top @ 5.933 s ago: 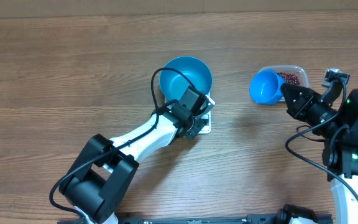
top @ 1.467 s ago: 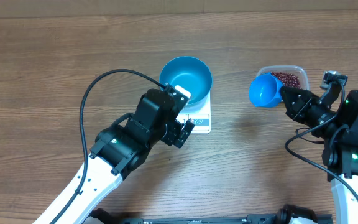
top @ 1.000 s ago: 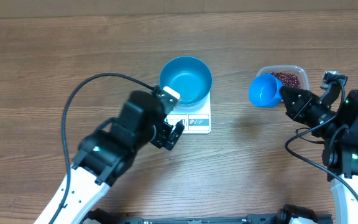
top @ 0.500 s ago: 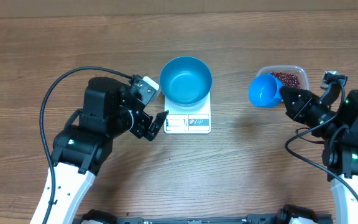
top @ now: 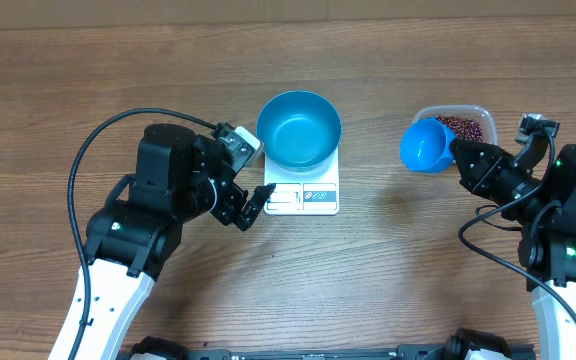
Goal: Scoop item into bowl and weigh 150g on scale
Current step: 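Lift the left gripper back from the scale buttons to hover beside the scale, then lower the blue scoop with the right gripper into the bean tub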
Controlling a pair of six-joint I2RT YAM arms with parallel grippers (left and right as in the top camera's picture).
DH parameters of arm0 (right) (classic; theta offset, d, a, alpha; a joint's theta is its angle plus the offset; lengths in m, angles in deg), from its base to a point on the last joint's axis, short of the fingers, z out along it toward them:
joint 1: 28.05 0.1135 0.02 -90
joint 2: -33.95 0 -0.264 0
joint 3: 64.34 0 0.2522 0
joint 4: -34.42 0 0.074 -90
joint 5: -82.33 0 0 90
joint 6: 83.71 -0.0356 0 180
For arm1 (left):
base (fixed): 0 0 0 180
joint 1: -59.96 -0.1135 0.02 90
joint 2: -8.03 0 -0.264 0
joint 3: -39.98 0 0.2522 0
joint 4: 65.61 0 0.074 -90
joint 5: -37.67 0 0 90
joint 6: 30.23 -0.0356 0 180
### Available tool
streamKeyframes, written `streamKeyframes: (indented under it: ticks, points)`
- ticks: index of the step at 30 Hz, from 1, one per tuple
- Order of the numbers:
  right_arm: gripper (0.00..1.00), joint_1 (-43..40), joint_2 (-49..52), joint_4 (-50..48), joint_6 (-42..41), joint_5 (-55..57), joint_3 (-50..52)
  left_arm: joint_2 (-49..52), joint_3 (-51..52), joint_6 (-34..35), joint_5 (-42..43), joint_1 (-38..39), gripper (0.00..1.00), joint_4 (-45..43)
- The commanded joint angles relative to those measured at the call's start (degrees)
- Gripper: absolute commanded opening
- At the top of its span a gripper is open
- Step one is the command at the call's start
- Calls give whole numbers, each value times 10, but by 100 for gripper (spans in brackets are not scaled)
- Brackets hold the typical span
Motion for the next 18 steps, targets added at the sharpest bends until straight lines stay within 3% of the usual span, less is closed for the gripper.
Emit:
streamKeyframes:
  ticks: [1,18]
  points:
    - [4,-4,-5,-3,2,0,-10,10,5,-9,11,-2,100,0]
    - [4,-4,-5,-3,2,0,-10,47,5,-9,11,-2,100,-1]
